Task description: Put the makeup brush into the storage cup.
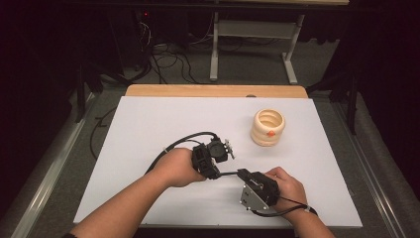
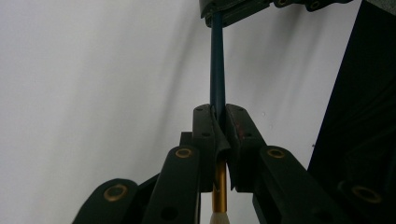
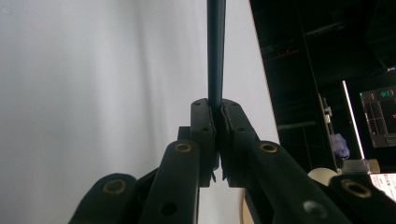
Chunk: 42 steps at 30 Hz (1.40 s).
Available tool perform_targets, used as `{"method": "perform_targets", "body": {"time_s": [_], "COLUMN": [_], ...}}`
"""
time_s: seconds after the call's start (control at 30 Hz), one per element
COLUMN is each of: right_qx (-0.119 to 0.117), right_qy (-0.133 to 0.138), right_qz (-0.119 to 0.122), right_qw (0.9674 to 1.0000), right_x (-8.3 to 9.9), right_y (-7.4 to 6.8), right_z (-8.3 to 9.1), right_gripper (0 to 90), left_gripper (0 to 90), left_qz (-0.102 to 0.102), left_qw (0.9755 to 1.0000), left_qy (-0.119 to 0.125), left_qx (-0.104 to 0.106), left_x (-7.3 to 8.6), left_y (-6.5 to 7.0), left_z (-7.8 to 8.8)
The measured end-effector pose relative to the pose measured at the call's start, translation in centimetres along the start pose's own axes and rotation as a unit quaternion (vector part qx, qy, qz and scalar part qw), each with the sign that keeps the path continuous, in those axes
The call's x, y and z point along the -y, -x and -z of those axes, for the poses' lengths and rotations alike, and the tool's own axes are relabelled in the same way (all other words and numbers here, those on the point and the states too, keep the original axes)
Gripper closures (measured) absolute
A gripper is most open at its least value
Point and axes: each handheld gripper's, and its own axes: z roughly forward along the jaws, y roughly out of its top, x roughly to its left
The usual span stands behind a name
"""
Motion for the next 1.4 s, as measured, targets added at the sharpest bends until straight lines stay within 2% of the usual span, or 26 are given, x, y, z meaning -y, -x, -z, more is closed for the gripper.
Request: {"method": "perform_targets", "body": {"time_s": [0.37,0.6,0.63,0.73,0.93,0.97,1.23,1.4], "right_qx": [-0.007,-0.011,-0.004,-0.005,-0.006,-0.013,-0.005,-0.003], "right_qy": [-0.002,0.001,-0.003,-0.003,-0.007,-0.005,-0.012,-0.015], "right_qz": [-0.001,-0.001,0.002,0.003,0.002,-0.001,-0.003,-0.006], "right_qw": [1.0000,0.9999,1.0000,1.0000,1.0000,0.9999,0.9999,0.9999], "right_x": [-0.11,0.00,-0.05,-0.05,0.02,0.07,0.16,0.23], "right_y": [-0.02,0.08,0.05,0.03,0.06,0.08,0.14,0.21], "right_z": [-0.03,-0.04,0.02,-0.01,-0.07,-0.15,-0.08,-0.06], "right_gripper": [87.5,87.5,87.5,87.5,87.5,87.5,87.5,87.5], "left_gripper": [81.4,74.1,73.3,69.8,69.6,69.6,69.6,61.7], "left_qz": [0.011,0.018,0.019,0.020,0.020,0.020,0.021,0.022], "left_qw": [0.9999,0.9998,0.9998,0.9998,0.9998,0.9998,0.9998,0.9997], "left_qy": [-0.004,-0.001,-0.002,-0.001,0.000,-0.001,-0.003,-0.002], "left_qx": [-0.004,-0.006,-0.008,-0.007,-0.006,-0.006,-0.006,-0.008], "left_x": [0.00,0.13,0.17,0.24,0.35,0.39,0.65,0.90], "left_y": [-0.03,-0.11,-0.16,-0.26,-0.27,-0.29,-0.42,-0.49], "left_z": [-0.12,0.18,0.25,0.32,0.41,0.45,0.67,0.73]}}
